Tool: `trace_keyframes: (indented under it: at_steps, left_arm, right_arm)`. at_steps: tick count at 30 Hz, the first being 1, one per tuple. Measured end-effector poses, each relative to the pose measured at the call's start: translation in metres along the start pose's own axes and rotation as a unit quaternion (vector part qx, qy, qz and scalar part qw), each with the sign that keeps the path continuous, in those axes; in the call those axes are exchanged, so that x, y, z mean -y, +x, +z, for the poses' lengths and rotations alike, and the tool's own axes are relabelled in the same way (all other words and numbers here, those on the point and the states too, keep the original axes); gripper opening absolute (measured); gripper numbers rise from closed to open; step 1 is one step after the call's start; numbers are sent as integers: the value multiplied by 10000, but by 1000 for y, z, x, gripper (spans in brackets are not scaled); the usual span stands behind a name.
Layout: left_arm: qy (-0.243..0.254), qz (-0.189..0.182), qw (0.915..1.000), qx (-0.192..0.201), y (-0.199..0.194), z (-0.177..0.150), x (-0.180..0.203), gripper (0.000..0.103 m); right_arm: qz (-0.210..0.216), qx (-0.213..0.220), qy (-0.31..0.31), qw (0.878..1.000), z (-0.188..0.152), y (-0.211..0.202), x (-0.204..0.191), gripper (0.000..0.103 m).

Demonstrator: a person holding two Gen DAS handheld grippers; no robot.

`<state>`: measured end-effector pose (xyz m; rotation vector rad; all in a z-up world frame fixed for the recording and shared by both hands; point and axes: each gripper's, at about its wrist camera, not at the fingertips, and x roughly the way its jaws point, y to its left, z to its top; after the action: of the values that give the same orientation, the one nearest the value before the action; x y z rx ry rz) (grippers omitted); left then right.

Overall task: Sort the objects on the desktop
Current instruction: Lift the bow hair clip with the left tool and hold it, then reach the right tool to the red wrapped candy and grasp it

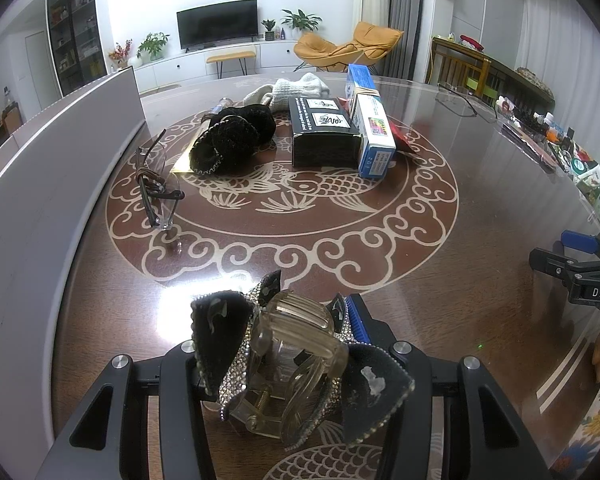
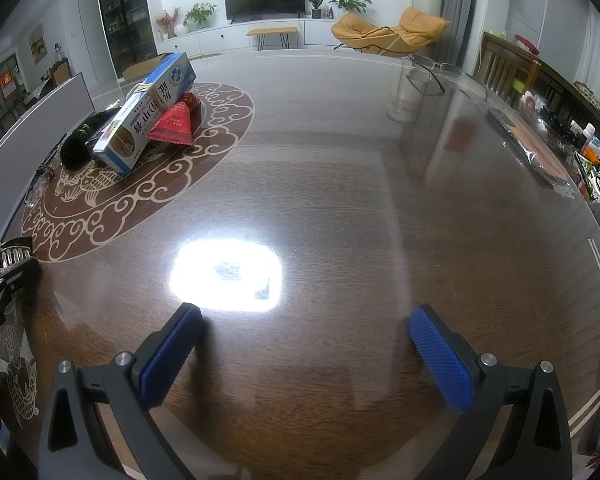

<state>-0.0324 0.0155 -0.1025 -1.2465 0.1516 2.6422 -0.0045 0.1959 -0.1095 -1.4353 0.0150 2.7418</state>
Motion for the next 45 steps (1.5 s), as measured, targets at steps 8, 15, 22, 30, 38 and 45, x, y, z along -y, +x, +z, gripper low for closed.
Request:
trace_keyframes:
  at_steps: [8,15,22,30,38,45]
  left_arm:
    - [-1,-1,10000,1,0,0,0,50]
    - [-1,0,10000,1,0,0,0,50]
    - [-2,-1,10000,2,0,0,0,50]
    - [-5,-3,10000,2,0,0,1,50]
    - [-7,-4,10000,2,0,0,1,50]
    - [-11,-2,10000,8,0,-1,1,50]
  right_arm:
    - [-3,1,2,10000,0,1,-1,103]
    - [-3,1,3,10000,0,0,0,103]
    - [-6,2,4,10000,0,1,-2,103]
    - [-8,2,6,10000,0,1,-2,103]
    - [497,-27,166,9986,34,12,-21,103]
    - [738,-80,-877,9934,108,57,-97,98]
